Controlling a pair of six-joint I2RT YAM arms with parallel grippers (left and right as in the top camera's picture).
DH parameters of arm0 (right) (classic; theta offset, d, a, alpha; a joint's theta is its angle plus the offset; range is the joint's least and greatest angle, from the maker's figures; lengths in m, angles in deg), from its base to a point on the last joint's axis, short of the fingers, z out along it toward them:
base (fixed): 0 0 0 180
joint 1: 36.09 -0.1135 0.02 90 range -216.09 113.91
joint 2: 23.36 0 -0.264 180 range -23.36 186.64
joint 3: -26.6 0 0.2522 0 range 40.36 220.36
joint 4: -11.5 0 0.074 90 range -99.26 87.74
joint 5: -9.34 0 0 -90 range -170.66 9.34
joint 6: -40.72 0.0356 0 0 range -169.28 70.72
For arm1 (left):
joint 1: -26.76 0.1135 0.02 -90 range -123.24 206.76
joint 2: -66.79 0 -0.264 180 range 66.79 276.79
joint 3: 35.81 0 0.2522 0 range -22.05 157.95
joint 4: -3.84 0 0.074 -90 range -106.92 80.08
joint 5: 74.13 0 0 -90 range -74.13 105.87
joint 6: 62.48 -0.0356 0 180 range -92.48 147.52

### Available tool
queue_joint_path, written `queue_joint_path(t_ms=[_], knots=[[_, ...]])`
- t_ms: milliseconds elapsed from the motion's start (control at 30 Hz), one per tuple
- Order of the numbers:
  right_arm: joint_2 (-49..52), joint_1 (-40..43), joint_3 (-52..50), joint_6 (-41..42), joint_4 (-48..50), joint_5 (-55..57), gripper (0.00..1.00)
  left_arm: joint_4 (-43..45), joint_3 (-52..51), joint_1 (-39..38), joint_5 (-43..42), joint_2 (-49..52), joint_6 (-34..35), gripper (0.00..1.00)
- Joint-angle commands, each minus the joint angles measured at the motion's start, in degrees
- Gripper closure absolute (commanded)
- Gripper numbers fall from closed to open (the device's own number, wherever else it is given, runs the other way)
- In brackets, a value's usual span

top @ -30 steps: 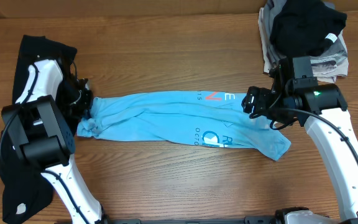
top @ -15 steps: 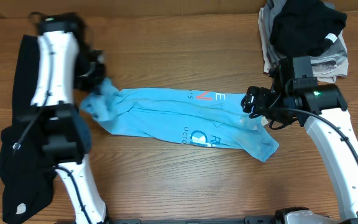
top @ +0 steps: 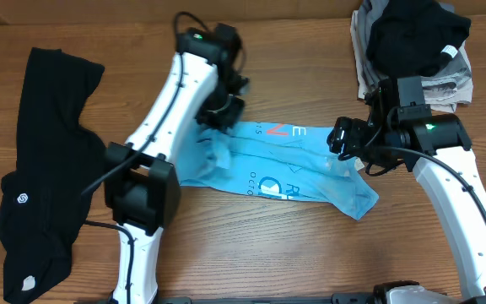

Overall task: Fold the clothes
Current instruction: 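Fold the strip's left end rightward over the middle with the left gripper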

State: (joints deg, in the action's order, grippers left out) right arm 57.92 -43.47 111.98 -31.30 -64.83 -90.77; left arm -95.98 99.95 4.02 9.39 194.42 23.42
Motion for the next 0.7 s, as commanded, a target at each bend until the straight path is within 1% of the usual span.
queue_joint_path(t_ms=[0, 67, 100, 167, 200, 300, 400, 567, 633, 667], knots=[[0.0, -0.1, -0.2, -0.1, 0.4, 0.0, 0.11, 2.1, 0.7, -2.7, -1.0, -0.4, 2.6, 0.96], [0.0, -0.1, -0.2, -0.1, 0.4, 0.1, 0.11, 4.4, 0.6, -4.3, -1.0, -0.3, 3.7, 0.95], [0.0, -0.1, -0.2, -0.1, 0.4, 0.2, 0.11, 5.3, 0.6, -4.8, -1.1, -0.2, 4.2, 0.83], [0.0, -0.1, -0.2, -0.1, 0.4, 0.2, 0.11, 6.0, 0.6, -5.5, -1.1, -0.2, 4.1, 0.41], [0.0, -0.1, -0.2, -0.1, 0.4, 0.2, 0.11, 6.1, 0.6, -5.7, -1.1, -0.2, 4.1, 0.32], [0.0, 0.0, -0.2, -0.1, 0.4, 0.2, 0.11, 6.3, 0.6, -6.4, -1.6, -0.2, 4.1, 0.24], [0.0, 0.4, -0.2, 0.0, 0.3, 0.2, 0.11, 6.6, 0.6, -6.6, -3.6, -0.2, 4.1, 0.23], [0.0, 2.0, -0.2, 0.1, -0.3, 0.2, 0.10, 6.7, 1.7, -6.1, -3.4, -0.2, 2.7, 0.23], [0.0, 2.7, -0.2, 0.6, -1.2, 0.2, 0.10, 5.2, 4.1, -5.1, -3.5, -0.3, 2.7, 0.20], [0.0, 3.1, -0.3, 1.1, -1.8, 0.2, 0.05, 4.2, 5.9, -4.5, -3.5, -0.3, 2.5, 0.18]])
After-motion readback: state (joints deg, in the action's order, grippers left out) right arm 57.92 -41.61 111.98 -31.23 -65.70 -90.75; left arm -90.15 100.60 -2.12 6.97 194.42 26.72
